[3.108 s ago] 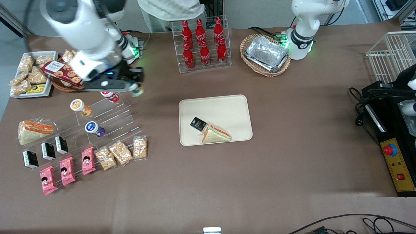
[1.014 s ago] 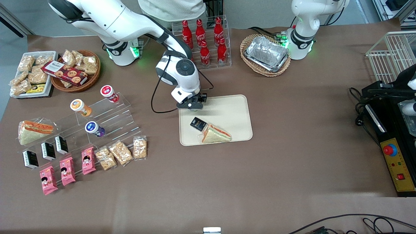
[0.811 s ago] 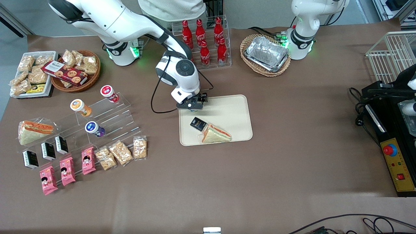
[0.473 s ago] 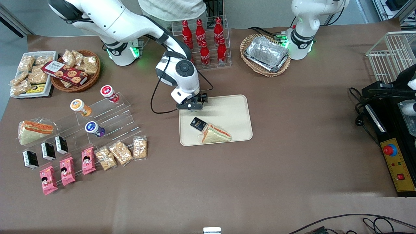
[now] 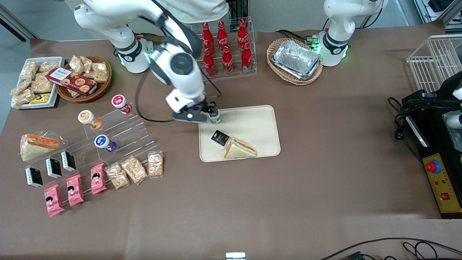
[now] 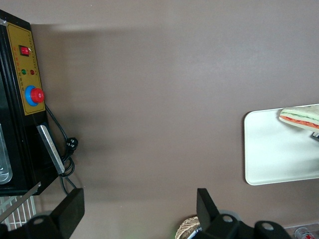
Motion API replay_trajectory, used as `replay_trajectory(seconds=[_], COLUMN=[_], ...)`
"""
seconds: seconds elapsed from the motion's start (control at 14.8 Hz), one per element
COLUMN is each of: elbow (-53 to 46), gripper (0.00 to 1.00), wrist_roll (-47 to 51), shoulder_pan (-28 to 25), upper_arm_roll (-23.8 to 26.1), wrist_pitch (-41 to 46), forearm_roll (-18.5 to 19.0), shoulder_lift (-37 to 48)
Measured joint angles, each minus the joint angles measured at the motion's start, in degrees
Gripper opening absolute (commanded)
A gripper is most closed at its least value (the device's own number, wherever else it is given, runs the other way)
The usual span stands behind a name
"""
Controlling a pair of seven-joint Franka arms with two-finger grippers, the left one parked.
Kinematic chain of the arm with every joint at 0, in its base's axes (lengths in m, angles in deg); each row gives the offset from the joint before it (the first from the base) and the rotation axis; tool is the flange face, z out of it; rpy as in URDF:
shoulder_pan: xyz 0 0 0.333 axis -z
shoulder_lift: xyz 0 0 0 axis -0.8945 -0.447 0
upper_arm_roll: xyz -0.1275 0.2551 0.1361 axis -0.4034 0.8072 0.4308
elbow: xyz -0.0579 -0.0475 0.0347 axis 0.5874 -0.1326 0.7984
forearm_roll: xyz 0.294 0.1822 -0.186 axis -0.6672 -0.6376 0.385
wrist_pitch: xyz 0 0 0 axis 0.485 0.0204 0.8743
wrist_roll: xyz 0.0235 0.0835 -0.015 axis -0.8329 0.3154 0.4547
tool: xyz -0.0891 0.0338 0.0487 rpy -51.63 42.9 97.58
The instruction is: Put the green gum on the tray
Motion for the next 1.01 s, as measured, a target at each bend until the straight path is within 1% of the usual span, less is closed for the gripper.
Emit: replay_trajectory(seconds=[0.07,0.14,0.2,0.34,0.47,0.68,0.88,1.01], elbow=[-1.2,-2.5,-3.9,-7.7,-12.1,-16.9,-18.3,-18.5], gripper=[1.0,1.0,1.0,1.0,1.0,1.0,1.0,1.0], wrist_roll=[-4.4,-8.7,-13.4,-23.5,-32.6,-44.2,-56.0,-59.1], shoulder_pan=[1.9,3.8,5.1,6.1,6.6,7.1,7.3,7.3], upper_arm_roll=[-0.4,-1.6,-4.2,-12.5,-21.8,-34.2,-43.6,-47.4], wrist_pitch=[4.1,8.1,11.9,18.8,23.8,27.0,28.0,28.1], forearm_roll=[-3.0,-4.9,-6.1,-7.6,-8.0,-8.1,-8.0,-8.0], shoulder_lift=[3.2,6.2,8.6,11.4,11.8,11.7,11.6,11.5])
